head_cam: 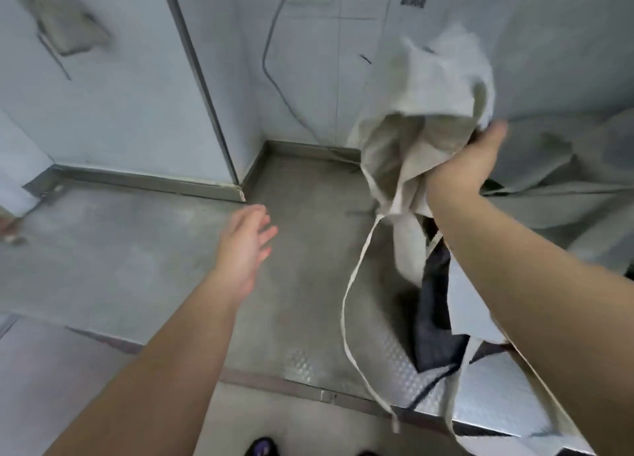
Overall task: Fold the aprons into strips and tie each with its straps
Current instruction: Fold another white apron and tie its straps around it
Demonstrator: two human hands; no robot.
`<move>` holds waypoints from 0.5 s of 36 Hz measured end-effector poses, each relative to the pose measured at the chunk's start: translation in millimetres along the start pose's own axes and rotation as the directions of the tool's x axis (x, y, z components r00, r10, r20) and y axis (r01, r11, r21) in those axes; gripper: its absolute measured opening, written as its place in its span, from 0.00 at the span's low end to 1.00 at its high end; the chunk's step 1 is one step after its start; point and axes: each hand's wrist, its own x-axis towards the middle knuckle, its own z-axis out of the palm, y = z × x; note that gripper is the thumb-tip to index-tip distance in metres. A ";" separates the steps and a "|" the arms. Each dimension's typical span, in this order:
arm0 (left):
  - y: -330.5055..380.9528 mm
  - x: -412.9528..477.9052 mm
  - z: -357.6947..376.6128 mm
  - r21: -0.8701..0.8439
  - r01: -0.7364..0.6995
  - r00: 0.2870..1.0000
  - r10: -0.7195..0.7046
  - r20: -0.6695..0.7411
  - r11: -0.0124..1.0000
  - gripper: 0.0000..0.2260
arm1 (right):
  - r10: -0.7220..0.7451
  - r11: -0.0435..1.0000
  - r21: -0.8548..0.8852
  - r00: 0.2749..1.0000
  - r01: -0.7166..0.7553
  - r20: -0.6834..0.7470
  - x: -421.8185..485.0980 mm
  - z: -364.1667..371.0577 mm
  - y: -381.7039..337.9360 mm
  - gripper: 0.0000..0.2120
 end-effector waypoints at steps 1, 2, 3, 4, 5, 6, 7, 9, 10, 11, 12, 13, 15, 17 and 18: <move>-0.2 -0.2 -1.2 0.007 -0.002 1.000 0.002 0.007 1.000 0.03 | -0.185 0.955 -0.219 0.979 0.199 0.083 -7.4 3.5 -7.9 0.06; 2.7 -1.2 -2.8 0.004 0.000 0.999 -0.001 0.040 1.000 0.05 | -0.327 0.832 -0.387 0.915 0.397 0.236 -16.5 6.0 -7.5 0.07; 4.6 -2.2 -3.2 -0.018 0.009 0.995 -0.007 0.098 1.000 0.13 | -0.354 0.713 -0.461 0.839 0.528 0.413 -25.9 9.7 -3.9 0.09; 9.6 -3.0 -6.4 -0.061 0.023 0.983 -0.012 0.183 0.998 0.22 | -0.298 0.672 -0.452 0.774 0.586 0.559 -43.1 15.0 -2.7 0.09; 15.1 -4.2 -9.0 -0.097 0.040 0.964 -0.013 0.265 0.994 0.33 | -0.230 0.650 -0.445 0.718 0.616 0.657 -56.3 19.1 2.0 0.09; 19.7 -4.1 -12.3 -0.120 0.056 0.941 -0.012 0.338 0.991 0.40 | -0.175 0.623 -0.445 0.669 0.643 0.722 -67.6 23.5 6.9 0.08; 24.0 -3.0 -18.3 -0.112 0.052 0.923 -0.005 0.386 0.992 0.43 | -0.129 0.609 -0.442 0.632 0.659 0.764 -80.2 26.9 12.0 0.07; 29.8 -1.1 -28.9 -0.075 0.018 0.920 0.013 0.392 0.997 0.32 | -0.007 0.606 -0.447 0.566 0.658 0.824 -99.6 30.6 24.7 0.06; 33.4 1.0 -36.7 -0.035 -0.036 0.941 0.046 0.336 0.999 0.21 | 0.086 0.580 -0.486 0.544 0.654 0.834 -109.7 32.9 31.2 0.10; 36.0 5.0 -48.5 0.032 -0.108 0.968 0.098 0.232 0.994 0.12 | 0.190 0.551 -0.540 0.534 0.637 0.824 -121.1 33.7 38.3 0.17; 36.3 11.2 -53.4 0.132 -0.186 0.980 0.174 0.100 0.974 0.08 | 0.299 0.519 -0.601 0.530 0.607 0.793 -121.4 29.3 41.8 0.26; 38.3 16.4 -65.3 0.291 -0.254 0.964 0.266 -0.002 0.922 0.10 | 0.380 0.496 -0.665 0.549 0.559 0.745 -128.3 27.1 47.3 0.32; 41.8 21.3 -86.9 0.561 -0.328 0.874 0.469 -0.124 0.760 0.15 | 0.469 0.438 -0.773 0.617 0.460 0.633 -134.9 21.9 58.6 0.37; 49.4 20.8 -107.3 0.587 -0.438 0.760 0.629 -0.163 0.681 0.17 | 0.473 0.383 -0.836 0.695 0.392 0.542 -143.5 20.9 67.7 0.34; 54.3 20.0 -116.6 0.595 -0.502 0.691 0.705 -0.161 0.627 0.18 | 0.460 0.369 -0.851 0.722 0.375 0.517 -149.5 23.3 72.4 0.32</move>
